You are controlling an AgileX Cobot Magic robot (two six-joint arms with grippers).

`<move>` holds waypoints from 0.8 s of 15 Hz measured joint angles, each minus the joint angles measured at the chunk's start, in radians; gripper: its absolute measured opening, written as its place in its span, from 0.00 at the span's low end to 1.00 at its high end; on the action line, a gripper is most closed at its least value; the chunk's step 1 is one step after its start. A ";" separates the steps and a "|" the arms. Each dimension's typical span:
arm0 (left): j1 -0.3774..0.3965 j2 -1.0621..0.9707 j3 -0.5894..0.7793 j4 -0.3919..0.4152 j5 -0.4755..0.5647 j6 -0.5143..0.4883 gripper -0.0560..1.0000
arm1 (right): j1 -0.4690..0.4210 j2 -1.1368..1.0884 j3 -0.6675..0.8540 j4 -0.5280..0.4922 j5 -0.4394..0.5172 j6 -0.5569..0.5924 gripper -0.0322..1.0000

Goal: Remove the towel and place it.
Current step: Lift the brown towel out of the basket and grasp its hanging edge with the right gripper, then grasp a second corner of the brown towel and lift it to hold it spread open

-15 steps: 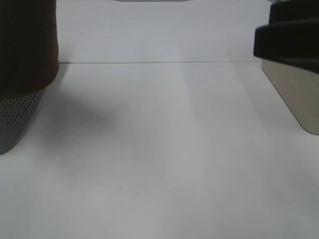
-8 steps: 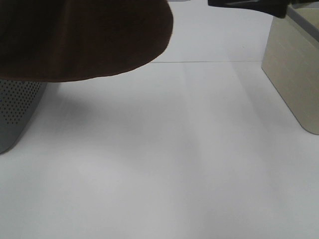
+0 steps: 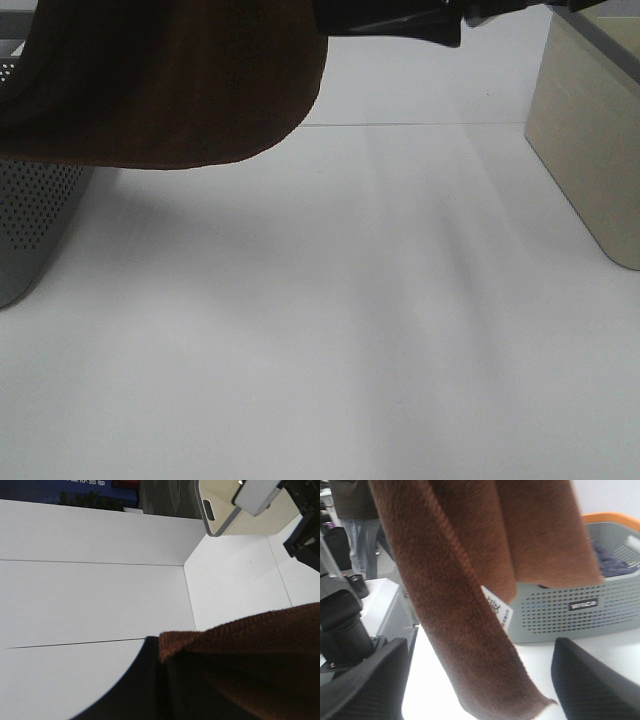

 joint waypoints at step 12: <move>0.000 0.038 0.000 0.080 -0.043 -0.086 0.05 | 0.065 0.059 0.000 -0.045 -0.013 -0.016 0.39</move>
